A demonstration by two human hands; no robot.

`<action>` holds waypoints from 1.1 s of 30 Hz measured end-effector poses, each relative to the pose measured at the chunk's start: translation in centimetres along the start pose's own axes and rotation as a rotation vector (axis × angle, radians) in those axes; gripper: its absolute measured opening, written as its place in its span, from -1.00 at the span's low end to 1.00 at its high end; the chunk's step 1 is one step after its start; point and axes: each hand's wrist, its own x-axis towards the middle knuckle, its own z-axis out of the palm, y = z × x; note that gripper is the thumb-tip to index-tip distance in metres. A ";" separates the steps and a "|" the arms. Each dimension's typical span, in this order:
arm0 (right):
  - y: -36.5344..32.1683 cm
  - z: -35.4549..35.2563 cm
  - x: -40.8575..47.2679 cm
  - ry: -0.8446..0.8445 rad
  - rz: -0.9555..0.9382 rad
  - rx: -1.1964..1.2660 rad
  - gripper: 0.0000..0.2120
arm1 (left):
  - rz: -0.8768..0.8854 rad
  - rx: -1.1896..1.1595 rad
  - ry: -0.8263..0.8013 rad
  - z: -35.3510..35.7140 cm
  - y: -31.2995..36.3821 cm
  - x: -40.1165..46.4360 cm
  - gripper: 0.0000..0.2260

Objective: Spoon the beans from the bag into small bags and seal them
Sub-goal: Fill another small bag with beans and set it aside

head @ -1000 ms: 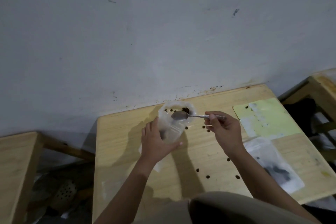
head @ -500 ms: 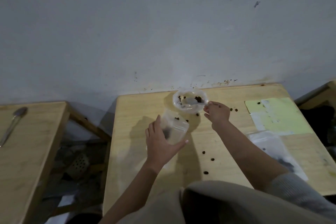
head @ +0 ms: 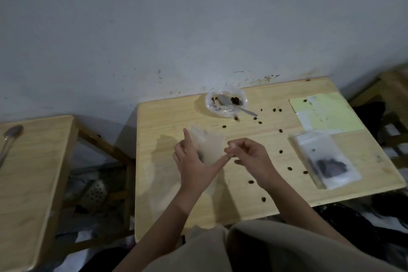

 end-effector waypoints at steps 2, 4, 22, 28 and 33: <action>0.1 0.4 -1.3 -0.059 -0.105 -0.024 -0.95 | 0.055 -0.021 -0.036 -0.1 0.3 -0.3 0.21; 0.0 1.0 -1.8 -0.002 -0.194 -0.009 -0.94 | 0.110 -0.063 -0.092 -0.4 0.5 -0.7 0.22; -1.3 -1.2 -4.4 0.204 -0.382 0.111 -0.85 | 0.290 -0.484 -0.077 -4.2 3.3 0.2 -0.85; -1.3 -2.0 -4.3 0.213 -0.353 0.168 -0.85 | 0.285 -0.390 -0.126 -3.3 3.5 -0.4 -0.90; -1.1 -2.4 -4.4 0.238 -0.336 0.238 -0.75 | 0.319 -0.368 -0.146 -2.3 4.3 -1.0 -0.87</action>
